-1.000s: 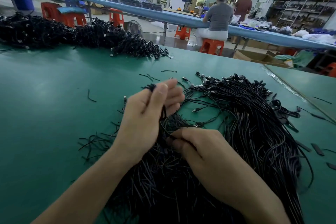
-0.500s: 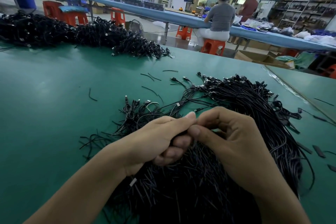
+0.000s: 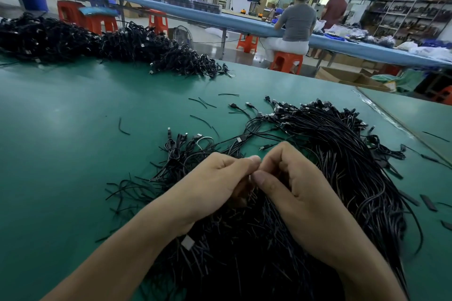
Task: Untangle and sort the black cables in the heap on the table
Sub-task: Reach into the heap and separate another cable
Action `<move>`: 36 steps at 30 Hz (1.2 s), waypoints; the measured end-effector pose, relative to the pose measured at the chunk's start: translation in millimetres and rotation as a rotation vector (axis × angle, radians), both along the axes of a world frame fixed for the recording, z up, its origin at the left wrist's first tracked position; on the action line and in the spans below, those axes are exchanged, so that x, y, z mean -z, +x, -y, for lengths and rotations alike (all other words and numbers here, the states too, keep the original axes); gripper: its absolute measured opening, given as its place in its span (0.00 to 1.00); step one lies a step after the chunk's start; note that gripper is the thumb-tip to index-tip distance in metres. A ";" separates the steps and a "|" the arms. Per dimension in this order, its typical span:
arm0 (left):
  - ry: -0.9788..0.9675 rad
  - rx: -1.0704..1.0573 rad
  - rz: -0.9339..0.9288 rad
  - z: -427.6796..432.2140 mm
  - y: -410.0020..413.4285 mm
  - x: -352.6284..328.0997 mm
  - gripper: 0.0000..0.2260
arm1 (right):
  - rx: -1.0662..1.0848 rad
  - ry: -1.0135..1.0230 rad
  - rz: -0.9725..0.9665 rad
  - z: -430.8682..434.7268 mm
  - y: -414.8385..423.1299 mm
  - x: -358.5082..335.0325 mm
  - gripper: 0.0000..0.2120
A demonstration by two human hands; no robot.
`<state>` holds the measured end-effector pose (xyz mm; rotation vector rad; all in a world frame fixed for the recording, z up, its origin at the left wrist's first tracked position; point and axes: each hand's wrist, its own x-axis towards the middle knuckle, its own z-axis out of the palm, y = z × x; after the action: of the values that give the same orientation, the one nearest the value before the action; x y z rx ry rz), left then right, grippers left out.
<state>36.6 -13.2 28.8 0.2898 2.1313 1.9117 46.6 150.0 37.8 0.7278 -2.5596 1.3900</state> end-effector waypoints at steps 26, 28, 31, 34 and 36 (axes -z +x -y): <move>0.258 -0.359 -0.057 7.5 -12.9 11.5 0.30 | 0.333 0.613 0.372 -7.0 -6.8 19.3 0.13; 0.245 -0.330 -0.059 7.4 -11.0 12.0 0.29 | 0.326 0.607 0.353 -7.3 -7.4 19.4 0.10; 0.282 -0.267 -0.067 5.9 -8.0 12.2 0.27 | 0.328 0.566 0.325 -7.9 -7.8 17.0 0.08; 0.297 -0.234 -0.064 2.4 -6.4 9.0 0.27 | 0.319 0.498 0.265 -9.2 -7.2 13.4 0.07; 0.294 -0.241 -0.052 1.8 -6.6 6.6 0.28 | 0.306 0.432 0.212 -9.5 -7.5 11.2 0.07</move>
<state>30.0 -15.0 22.1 0.1435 1.9893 2.3842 39.0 159.5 26.6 0.2215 -3.0184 0.8711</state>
